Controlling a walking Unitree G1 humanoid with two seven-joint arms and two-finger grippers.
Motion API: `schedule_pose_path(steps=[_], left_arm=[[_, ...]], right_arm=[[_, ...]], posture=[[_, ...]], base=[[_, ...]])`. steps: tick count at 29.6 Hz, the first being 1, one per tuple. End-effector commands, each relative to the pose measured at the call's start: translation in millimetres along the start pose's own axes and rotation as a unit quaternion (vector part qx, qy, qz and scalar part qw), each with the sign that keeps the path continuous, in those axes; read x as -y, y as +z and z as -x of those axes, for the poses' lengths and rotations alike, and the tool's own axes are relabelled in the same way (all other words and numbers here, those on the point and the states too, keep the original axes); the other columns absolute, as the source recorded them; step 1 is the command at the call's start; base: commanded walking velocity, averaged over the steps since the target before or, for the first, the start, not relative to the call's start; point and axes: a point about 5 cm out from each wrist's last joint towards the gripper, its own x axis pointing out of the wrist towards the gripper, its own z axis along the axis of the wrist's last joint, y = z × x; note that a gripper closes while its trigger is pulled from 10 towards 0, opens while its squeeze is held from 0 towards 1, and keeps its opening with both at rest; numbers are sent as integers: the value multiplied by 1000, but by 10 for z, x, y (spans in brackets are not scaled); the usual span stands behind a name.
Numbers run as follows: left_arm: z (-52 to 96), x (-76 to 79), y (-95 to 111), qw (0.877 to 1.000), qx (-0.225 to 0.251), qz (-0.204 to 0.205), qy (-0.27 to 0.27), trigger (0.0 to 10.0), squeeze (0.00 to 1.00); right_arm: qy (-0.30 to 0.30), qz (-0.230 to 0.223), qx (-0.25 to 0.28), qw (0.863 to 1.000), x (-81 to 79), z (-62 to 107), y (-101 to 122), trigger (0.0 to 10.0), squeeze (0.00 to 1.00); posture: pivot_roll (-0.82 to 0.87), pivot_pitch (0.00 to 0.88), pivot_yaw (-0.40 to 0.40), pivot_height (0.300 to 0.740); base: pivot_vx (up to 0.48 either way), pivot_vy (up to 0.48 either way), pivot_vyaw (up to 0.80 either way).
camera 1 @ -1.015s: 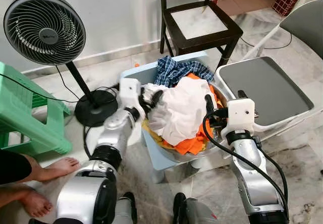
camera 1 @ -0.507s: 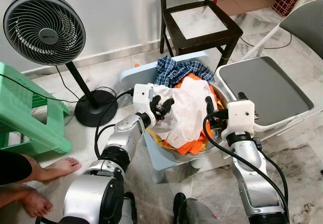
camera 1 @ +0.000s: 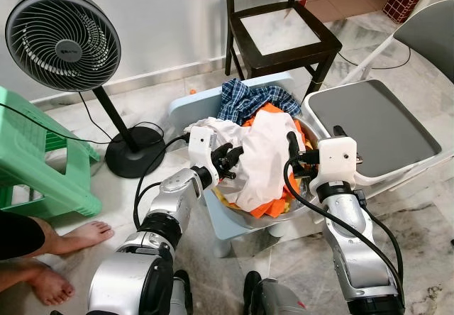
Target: Hang hanger
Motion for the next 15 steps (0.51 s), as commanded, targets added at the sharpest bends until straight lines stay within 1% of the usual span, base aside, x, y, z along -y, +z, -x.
schedule_pose_path(steps=[1, 2, 5, 8, 10, 11, 12, 13, 14, 15], left_arm=[[-2, 61, -82, 1000, -14, -2, -18, 0, 0], [-16, 113, -95, 999, -16, -10, -35, 0, 0], [-27, 167, -117, 998, -19, -15, -53, 0, 0], [-37, 330, -203, 994, -25, -9, -108, 0, 0], [-29, 407, -255, 990, -32, -7, -139, 0, 0], [-19, 447, -288, 987, -39, -9, -155, 0, 0], [8, 522, -356, 980, -56, -18, -192, 0, 0], [8, 522, -356, 980, -56, -18, -192, 0, 0], [51, 579, -428, 971, -77, -30, -225, 0, 0], [75, 594, -465, 966, -90, -34, -239, 0, 0]], right_arm=[[-3, 1, -8, 1000, 11, 18, -38, 10000, 0], [-4, 1, -7, 1000, 11, 13, -37, 10000, 0], [-4, 1, -7, 1000, 11, 8, -35, 10000, 0], [-5, -1, -6, 1000, 6, 4, -31, 10000, 0], [-5, -1, -6, 1000, 4, 6, -33, 10000, 0], [-6, -1, -6, 1000, 2, 6, -32, 10000, 0], [-5, -2, -5, 1000, -3, 6, -30, 10000, 0], [-5, -2, -5, 1000, -3, 6, -30, 10000, 0], [-4, -3, -5, 1000, -10, 4, -27, 10000, 0], [-4, -3, -5, 1000, -12, 3, -26, 10000, 0]], posture=[[62, 272, -25, 740], [62, 271, -24, 740], [62, 270, -23, 740], [64, 270, -21, 740], [64, 270, -21, 740], [64, 270, -21, 740], [65, 272, -22, 740], [65, 272, -22, 740], [66, 273, -25, 740], [67, 274, -26, 740]], base=[[0, 0, 0], [0, 0, 0], [0, 0, 0], [0, 0, 0], [0, 0, 0], [0, 0, 0], [0, 0, 0], [0, 0, 0], [0, 0, 0], [0, 0, 0]])
